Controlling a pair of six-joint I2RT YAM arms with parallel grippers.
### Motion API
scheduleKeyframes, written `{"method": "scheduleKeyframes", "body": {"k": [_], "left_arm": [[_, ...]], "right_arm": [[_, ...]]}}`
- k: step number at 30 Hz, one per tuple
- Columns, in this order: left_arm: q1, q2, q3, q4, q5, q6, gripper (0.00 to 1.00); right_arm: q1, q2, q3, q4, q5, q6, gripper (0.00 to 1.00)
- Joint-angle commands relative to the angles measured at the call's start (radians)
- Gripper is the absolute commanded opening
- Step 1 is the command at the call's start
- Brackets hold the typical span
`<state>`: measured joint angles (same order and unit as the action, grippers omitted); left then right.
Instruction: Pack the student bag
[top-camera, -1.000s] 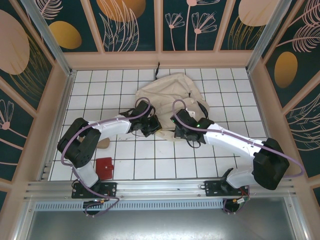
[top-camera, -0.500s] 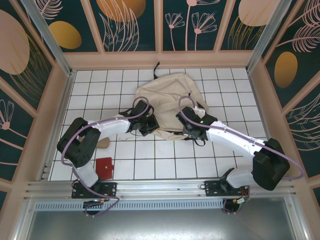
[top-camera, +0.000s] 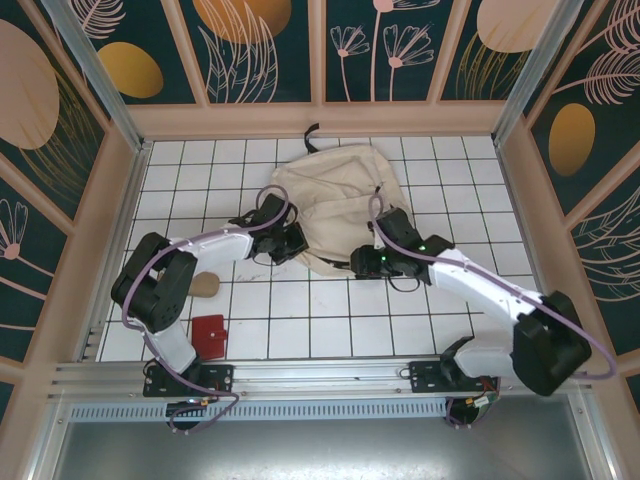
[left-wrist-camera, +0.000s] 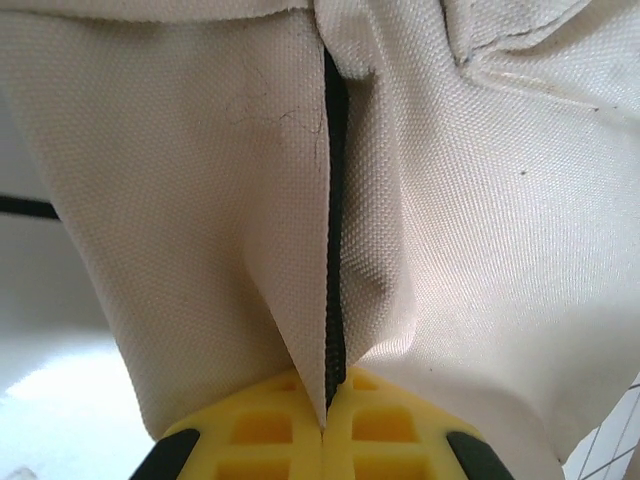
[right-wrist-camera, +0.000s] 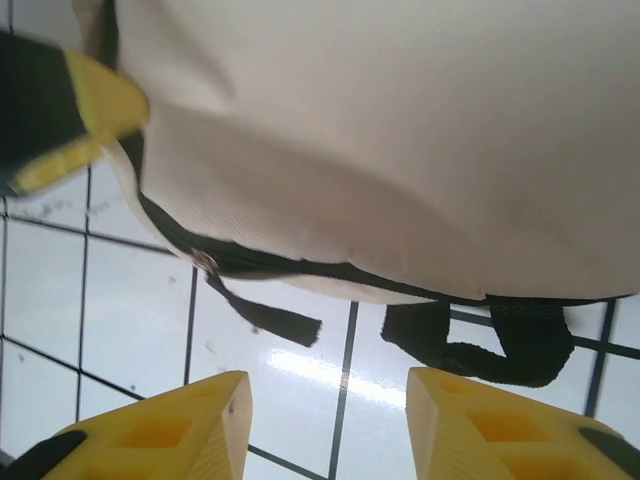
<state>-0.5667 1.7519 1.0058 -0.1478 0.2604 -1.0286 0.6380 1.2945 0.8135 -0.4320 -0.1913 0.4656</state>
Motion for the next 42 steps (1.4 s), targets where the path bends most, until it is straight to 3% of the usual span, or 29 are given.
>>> {"method": "scheduleKeyframes", "body": {"k": [1,4,7,21,27,36,38,39,42], "left_arm": [[0.038,0.015,0.052,-0.025,-0.048,0.075,0.00],[0.048,0.012,0.063,-0.026,-0.045,0.089,0.00],[0.050,0.013,0.071,-0.029,-0.037,0.095,0.00],[0.052,0.011,0.060,-0.019,-0.024,0.096,0.00],[0.054,0.010,0.063,-0.024,-0.035,0.099,0.00],[0.063,-0.002,0.073,-0.045,-0.051,0.117,0.00],[0.062,-0.007,0.074,-0.058,-0.056,0.117,0.00],[0.063,-0.014,0.073,-0.066,-0.057,0.116,0.06],[0.063,-0.064,0.064,-0.083,-0.071,0.105,0.44]], "right_arm": [[0.000,0.069,0.047,0.050,-0.093,-0.098,0.50],[-0.004,0.136,0.084,0.077,-0.127,-0.114,0.57],[-0.002,0.186,0.104,0.110,-0.185,-0.119,0.58],[0.012,0.306,0.124,0.163,-0.277,-0.125,0.43],[0.014,0.329,0.135,0.216,-0.283,-0.104,0.31],[0.006,0.291,0.173,0.214,-0.301,-0.092,0.01],[0.006,0.293,0.187,0.203,-0.292,-0.096,0.00],[0.007,0.292,0.190,0.205,-0.287,-0.094,0.00],[0.007,0.298,0.204,0.212,-0.272,-0.094,0.00]]}}
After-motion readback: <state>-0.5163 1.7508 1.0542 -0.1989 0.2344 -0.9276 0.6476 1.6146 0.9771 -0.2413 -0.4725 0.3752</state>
